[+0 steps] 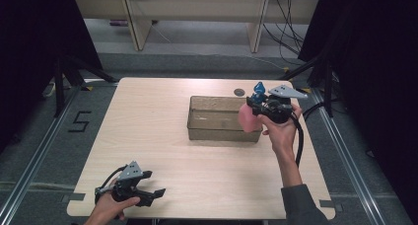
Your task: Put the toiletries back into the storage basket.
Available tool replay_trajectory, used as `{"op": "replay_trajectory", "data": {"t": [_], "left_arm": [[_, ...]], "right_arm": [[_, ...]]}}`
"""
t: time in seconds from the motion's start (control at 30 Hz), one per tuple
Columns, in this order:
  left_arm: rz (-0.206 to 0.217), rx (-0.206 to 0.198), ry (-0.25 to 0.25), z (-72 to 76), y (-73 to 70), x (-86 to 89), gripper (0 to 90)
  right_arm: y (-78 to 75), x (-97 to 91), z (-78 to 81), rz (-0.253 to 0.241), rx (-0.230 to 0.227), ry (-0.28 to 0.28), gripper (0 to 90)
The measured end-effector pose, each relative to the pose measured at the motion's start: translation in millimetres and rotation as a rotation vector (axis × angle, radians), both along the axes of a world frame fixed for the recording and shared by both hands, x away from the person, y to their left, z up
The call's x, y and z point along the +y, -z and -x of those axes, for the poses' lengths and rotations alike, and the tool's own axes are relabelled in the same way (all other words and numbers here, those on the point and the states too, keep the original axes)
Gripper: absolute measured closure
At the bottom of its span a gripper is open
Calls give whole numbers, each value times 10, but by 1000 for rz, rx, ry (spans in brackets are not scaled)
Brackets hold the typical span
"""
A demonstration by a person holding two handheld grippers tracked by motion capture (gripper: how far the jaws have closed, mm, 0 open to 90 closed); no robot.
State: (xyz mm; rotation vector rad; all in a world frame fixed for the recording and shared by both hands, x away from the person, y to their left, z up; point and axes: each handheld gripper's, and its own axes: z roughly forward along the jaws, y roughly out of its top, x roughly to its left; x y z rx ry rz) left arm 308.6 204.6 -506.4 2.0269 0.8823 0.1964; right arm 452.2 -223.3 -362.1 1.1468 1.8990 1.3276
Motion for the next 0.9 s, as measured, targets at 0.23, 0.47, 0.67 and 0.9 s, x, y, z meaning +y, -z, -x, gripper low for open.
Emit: {"op": "replay_trajectory", "data": {"t": [0.23,0.47,0.67,0.9], "left_arm": [[18,1,-9,-2,4,10,149],[6,5,-2,-3,3,17,149],[9,8,4,2,4,10,149],[12,8,5,10,16,-8,149]], "right_arm": [[66,5,-124,20,-6,9,532],[124,-7,-208,-8,23,18,532],[162,-19,-251,-3,31,32,532],[201,10,-278,15,44,22,531]]}}
